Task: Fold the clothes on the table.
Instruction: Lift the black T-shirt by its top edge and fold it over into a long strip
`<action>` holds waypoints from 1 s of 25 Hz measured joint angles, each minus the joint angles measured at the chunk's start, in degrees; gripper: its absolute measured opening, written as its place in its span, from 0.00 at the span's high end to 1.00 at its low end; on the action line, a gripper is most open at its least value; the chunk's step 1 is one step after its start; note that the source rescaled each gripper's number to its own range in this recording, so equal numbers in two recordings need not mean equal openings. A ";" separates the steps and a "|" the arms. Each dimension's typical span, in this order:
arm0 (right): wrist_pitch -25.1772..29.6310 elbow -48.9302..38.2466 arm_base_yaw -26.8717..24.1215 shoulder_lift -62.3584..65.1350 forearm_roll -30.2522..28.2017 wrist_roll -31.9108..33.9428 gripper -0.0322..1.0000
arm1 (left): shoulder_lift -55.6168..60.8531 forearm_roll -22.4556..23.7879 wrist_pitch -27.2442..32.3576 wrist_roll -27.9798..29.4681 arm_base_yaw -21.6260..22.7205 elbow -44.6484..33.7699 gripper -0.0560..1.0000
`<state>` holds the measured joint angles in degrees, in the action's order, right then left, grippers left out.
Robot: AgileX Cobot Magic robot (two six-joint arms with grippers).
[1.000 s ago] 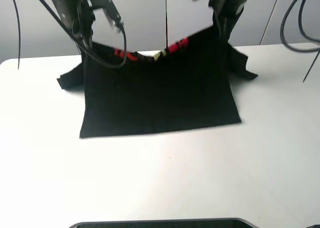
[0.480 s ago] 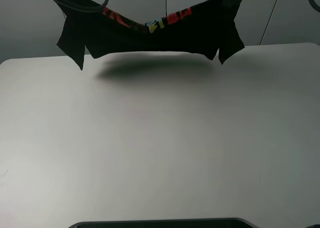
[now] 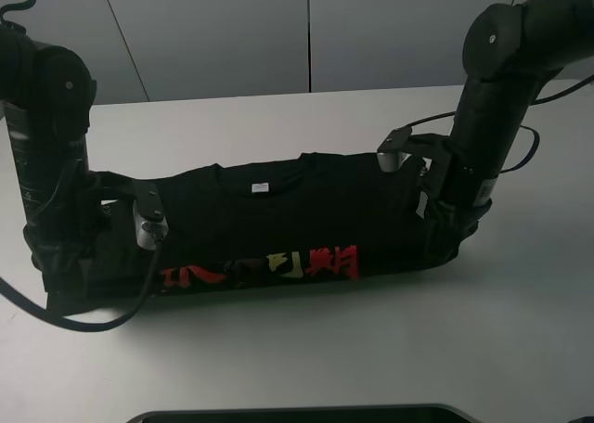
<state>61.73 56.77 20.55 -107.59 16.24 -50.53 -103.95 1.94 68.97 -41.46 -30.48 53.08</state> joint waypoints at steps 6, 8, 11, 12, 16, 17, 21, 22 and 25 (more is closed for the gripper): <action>-5.62 0.73 0.00 0.21 0.49 -0.02 0.97 | 0.45 3.08 0.00 3.30 0.00 2.16 0.94; -7.89 2.94 0.00 0.60 -0.16 -0.13 0.97 | 0.45 6.76 -1.10 6.24 0.00 4.36 0.94; -11.13 6.74 0.00 0.92 -0.79 -0.88 0.97 | 0.45 13.61 -4.84 11.45 0.00 8.44 0.94; -12.77 7.73 0.00 0.96 -1.14 -1.37 0.97 | 0.45 15.51 -6.39 12.58 0.11 9.83 0.94; -22.16 10.03 0.00 1.25 -3.96 -3.46 0.97 | 0.45 20.90 -13.28 13.85 0.11 12.35 0.94; -24.25 10.12 0.00 1.14 -4.63 -3.87 0.97 | 0.45 21.17 -14.42 13.96 0.11 12.35 0.94; -32.02 10.26 0.00 -1.10 -5.72 -4.34 0.97 | -1.39 22.01 -16.18 14.07 0.11 12.47 0.94; -33.57 10.26 0.00 -2.27 -5.85 -4.34 0.97 | -2.26 22.48 -16.72 14.07 0.11 12.47 0.94; -36.35 10.26 0.00 -6.10 -6.22 -4.49 0.97 | -4.98 24.15 -20.06 14.07 0.11 12.47 0.94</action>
<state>25.39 67.03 20.55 -113.69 10.02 -55.02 -108.93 26.09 48.91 -27.39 -30.37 65.55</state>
